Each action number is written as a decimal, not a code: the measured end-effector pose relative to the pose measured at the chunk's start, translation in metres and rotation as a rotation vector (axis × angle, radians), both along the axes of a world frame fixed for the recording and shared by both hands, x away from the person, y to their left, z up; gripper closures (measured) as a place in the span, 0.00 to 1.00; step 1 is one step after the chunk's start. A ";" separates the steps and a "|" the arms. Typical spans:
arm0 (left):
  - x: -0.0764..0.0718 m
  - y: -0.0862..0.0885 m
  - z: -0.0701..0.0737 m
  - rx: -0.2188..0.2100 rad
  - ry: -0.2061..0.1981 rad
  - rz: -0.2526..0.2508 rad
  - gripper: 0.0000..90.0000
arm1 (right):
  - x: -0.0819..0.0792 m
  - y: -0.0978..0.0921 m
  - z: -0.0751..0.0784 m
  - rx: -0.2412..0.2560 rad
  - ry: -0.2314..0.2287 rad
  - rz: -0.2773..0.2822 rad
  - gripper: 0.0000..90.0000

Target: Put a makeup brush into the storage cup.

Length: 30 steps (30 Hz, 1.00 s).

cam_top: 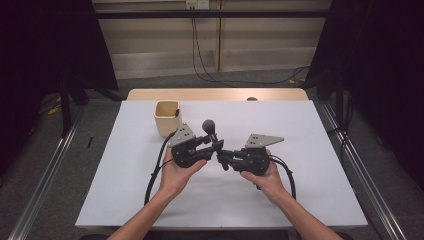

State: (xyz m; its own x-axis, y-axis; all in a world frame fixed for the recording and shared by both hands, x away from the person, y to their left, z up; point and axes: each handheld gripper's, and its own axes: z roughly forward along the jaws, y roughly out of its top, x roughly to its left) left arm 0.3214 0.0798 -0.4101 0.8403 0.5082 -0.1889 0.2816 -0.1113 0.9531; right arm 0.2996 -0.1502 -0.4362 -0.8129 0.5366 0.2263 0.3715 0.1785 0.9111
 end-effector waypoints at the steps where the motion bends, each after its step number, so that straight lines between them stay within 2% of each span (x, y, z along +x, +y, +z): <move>1: 0.000 0.000 0.000 -0.002 0.001 0.001 0.70 | 0.000 0.000 0.000 -0.004 0.002 0.001 0.84; 8: 0.000 0.000 0.000 -0.011 0.017 -0.014 0.73 | 0.000 0.002 -0.002 -0.002 0.007 -0.004 0.84; 14: -0.001 -0.002 0.001 -0.038 0.028 -0.037 0.78 | 0.000 0.004 0.000 -0.006 -0.005 -0.007 0.83; 16: -0.002 -0.002 0.002 -0.032 0.014 -0.036 0.78 | -0.002 0.005 0.001 -0.023 -0.017 -0.015 0.83; 21: -0.002 -0.002 0.004 -0.033 0.015 -0.041 0.79 | -0.002 0.006 0.001 -0.009 -0.017 -0.017 0.83; 26: -0.002 -0.003 0.004 -0.029 -0.004 -0.055 0.79 | -0.001 0.005 0.001 0.001 -0.010 -0.021 0.82; 30: -0.002 -0.003 0.005 -0.030 0.002 -0.058 0.79 | -0.002 0.005 0.003 0.014 -0.015 -0.026 0.79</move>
